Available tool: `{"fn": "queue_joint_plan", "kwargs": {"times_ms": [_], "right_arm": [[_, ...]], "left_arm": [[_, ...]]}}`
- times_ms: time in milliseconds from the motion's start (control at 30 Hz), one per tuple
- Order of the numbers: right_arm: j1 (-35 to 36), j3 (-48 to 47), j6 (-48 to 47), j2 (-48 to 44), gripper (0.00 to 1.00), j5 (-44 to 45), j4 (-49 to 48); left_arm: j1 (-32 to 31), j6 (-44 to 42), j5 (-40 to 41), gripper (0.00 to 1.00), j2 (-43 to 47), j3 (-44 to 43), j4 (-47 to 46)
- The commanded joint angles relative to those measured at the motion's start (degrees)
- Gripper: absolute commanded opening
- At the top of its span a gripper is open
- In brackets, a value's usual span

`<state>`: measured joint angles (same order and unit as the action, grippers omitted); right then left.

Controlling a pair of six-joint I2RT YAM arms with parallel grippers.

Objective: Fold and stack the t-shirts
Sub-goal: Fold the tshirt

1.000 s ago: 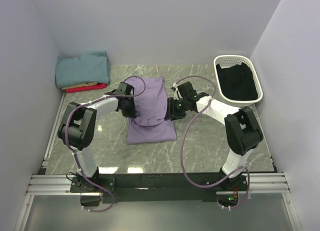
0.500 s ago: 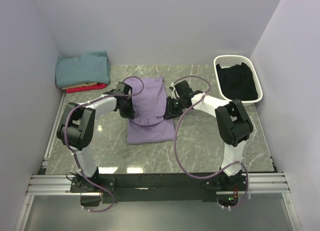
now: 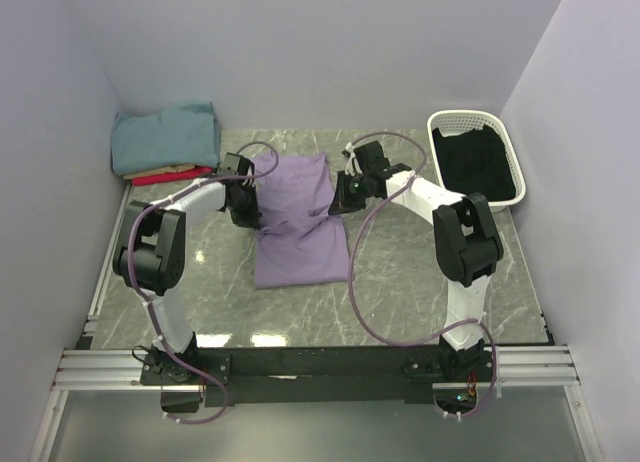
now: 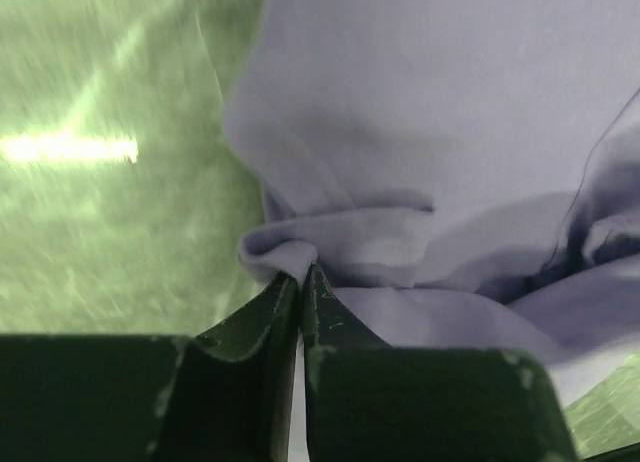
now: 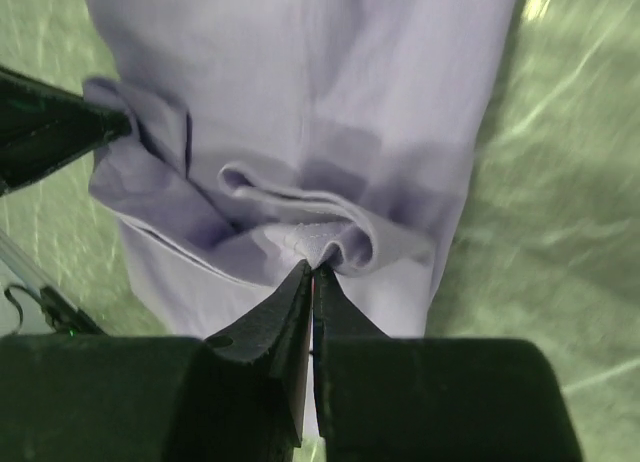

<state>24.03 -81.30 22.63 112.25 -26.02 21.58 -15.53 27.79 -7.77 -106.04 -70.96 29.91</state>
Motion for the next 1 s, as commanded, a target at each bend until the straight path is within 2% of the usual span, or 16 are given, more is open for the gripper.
{"fn": "queue_joint_plan", "kwargs": {"times_ms": [0, 167, 200, 233, 300, 333, 400, 433, 667, 733, 967], "right_arm": [[-1.7, -6.58, -1.45, 4.46, 0.07, -0.87, 1.7], [-2.85, -12.03, -1.98, 8.95, 0.14, -1.14, 4.43], [-3.02, -13.44, -1.98, 10.17, 0.28, -1.05, 5.56], [-3.2, -13.62, -1.8, 10.45, 0.32, -0.7, 5.49], [-3.64, -13.19, -1.54, 10.36, 0.41, -0.52, 4.7], [-3.9, -12.66, -1.28, 10.01, 0.44, 0.0, 4.26], [-4.6, -10.82, -1.28, 8.35, 0.47, 0.44, 2.6], [-4.78, -10.29, -1.19, 7.56, 0.47, 1.31, 2.59], [-5.66, -5.02, -2.77, -0.53, 0.49, 4.05, 1.27], [-5.58, -3.7, -2.6, -2.55, 0.5, 2.3, 0.83], [-4.08, -0.79, -1.1, -4.67, 0.51, -4.81, -1.72]], "left_arm": [[1.29, -3.88, -1.99, 0.11, -3.47, -6.82, 4.01], [2.87, -6.87, -6.11, 0.16, -8.11, -12.34, 6.99], [2.87, -7.13, -5.33, 0.17, -8.91, -13.14, 8.66], [2.87, -7.22, -4.98, 0.3, -9.27, -13.59, 8.93], [3.31, -7.58, -3.5, 0.38, -10.33, -14.64, 10.07], [3.4, -6.45, -2.26, 0.53, -10.24, -14.65, 9.99], [3.66, -5.74, 0.46, 0.62, -8.67, -14.12, 9.82], [3.75, -4.34, 4.04, 0.79, -6.74, -13.68, 9.03], [4.37, -2.74, 10.66, 0.94, 2.58, -10.35, 6.39], [4.37, -3.62, 8.22, 0.99, 4.34, -9.81, 5.6], [4.02, -0.29, -10.48, 1.0, 10.5, 0.88, -4.93]]}}
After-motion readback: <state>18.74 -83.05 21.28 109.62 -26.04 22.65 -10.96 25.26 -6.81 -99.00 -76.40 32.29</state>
